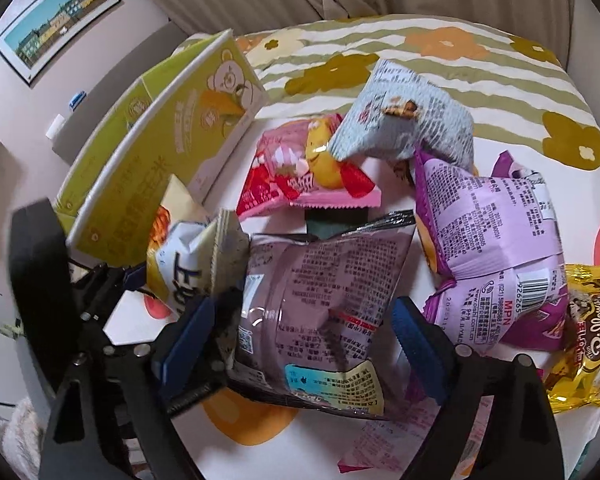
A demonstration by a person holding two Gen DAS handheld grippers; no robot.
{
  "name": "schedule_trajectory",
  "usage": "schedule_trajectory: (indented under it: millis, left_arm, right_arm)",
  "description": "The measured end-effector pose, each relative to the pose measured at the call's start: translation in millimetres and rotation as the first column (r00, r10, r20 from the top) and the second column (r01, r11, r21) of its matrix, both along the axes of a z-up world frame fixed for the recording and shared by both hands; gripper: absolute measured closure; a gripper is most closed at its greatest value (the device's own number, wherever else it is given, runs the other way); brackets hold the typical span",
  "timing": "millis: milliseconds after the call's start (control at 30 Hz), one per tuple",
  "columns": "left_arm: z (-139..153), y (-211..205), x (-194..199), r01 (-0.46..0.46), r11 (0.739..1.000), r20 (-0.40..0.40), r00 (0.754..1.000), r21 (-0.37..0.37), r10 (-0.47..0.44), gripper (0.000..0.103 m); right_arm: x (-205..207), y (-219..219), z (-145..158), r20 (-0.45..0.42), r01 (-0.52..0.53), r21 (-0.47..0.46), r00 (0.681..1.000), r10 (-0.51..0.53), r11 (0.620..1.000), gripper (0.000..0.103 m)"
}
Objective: Organize snacks
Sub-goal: 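Grasp the purple bag with the right tool while the left tool grasps the cheese-stick bag, then carry both bags over the green box and release them inside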
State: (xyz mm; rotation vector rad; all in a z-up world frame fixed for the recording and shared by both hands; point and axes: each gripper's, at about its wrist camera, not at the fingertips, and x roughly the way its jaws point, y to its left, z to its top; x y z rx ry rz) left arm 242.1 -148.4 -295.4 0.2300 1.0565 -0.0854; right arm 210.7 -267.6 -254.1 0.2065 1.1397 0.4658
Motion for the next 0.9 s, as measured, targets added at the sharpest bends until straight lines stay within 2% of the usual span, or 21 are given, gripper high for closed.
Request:
schedule_trajectory:
  millis: [367,433,633,900]
  left_arm:
    - [8.2,4.5,-2.6,0.014,0.999,-0.025,1.000,-0.035,-0.014,0.037]
    - [7.2,2.1,-4.4,0.021,1.000,-0.024,0.999,-0.022,-0.021,0.037]
    - [9.8,3.6,-9.1,0.034,0.999,-0.022,0.999,-0.029,-0.035,0.037]
    - [34.8,3.5,-25.5,0.059,0.998,0.021,0.998,-0.038,-0.058,0.037]
  right_arm:
    - [6.0,8.0,-15.0,-0.051,0.010,-0.014,0.999,-0.011,1.000,0.016]
    - [5.0,10.6,-17.6,-0.061,0.013,-0.023,0.998,-0.014,1.000,0.028]
    - [-0.6,8.9,-21.7,-0.085,0.034,-0.009,0.996,-0.035,0.999,0.042]
    - [-18.8,8.6,0.6,-0.036,0.043,-0.010,0.998,-0.043,0.999,0.045]
